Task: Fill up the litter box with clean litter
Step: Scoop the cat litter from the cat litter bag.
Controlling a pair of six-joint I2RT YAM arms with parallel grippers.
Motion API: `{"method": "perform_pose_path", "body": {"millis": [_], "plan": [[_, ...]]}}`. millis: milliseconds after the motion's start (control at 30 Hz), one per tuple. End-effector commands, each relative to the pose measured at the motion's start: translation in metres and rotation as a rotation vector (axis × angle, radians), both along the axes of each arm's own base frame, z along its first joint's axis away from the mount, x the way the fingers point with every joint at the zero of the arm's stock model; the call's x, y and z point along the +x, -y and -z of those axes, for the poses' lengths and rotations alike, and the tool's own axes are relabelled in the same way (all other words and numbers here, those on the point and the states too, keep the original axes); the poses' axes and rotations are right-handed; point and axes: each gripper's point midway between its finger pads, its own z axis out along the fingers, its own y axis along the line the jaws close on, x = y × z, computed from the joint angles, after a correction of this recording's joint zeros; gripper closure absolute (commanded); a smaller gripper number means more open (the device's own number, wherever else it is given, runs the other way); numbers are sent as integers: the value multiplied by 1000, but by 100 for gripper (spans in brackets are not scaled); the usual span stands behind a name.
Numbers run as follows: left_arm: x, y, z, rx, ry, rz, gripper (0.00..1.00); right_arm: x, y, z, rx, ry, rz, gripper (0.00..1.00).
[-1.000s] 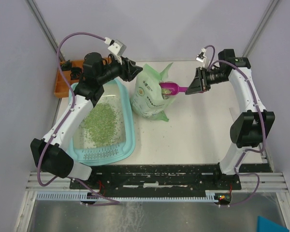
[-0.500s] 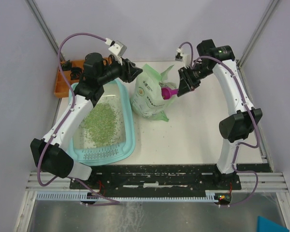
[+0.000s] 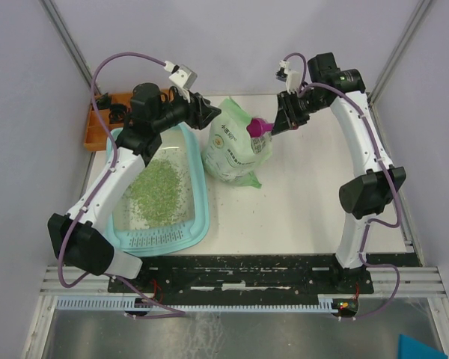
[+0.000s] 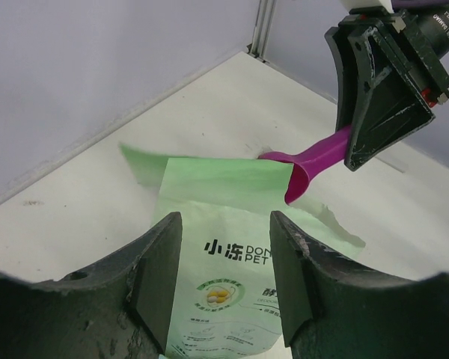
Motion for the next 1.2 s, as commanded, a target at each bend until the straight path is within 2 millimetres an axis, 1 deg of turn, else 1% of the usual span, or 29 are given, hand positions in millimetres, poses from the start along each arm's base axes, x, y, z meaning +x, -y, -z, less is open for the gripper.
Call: {"method": "perform_pose_path", "body": {"millis": [0, 133, 300, 367, 467, 533, 600, 700, 733, 800, 1033, 1167], "plan": [[-5, 6, -7, -2, 49, 46, 43, 15, -14, -27, 70, 87, 10, 98], [5, 6, 11, 50, 49, 46, 40, 6, -16, -30, 67, 89, -14, 98], [22, 11, 22, 81, 80, 103, 33, -10, -14, -29, 54, 79, -56, 98], [32, 7, 26, 63, 66, 124, 31, -19, -13, -30, 52, 77, -76, 98], [46, -1, 33, 9, 6, 197, 30, -29, -12, -26, 41, 66, -98, 98], [52, 0, 36, -21, -34, 248, 30, -35, -10, -25, 36, 56, -104, 98], [56, 7, 45, -41, -79, 304, 30, -38, -10, -23, 31, 47, -106, 98], [56, 15, 44, -107, -107, 352, 30, -41, -8, -19, 24, 25, -105, 98], [53, 17, 38, -135, -87, 384, 30, -41, -8, -18, 20, 22, -103, 98], [49, 22, 37, -179, -107, 431, 30, -39, -7, -14, 12, 14, -95, 98], [36, 28, 50, -217, -196, 545, 34, -31, -7, -6, -5, -1, -73, 98], [32, 28, 64, -213, -239, 566, 37, -27, -8, -5, -6, -10, -68, 98]]}}
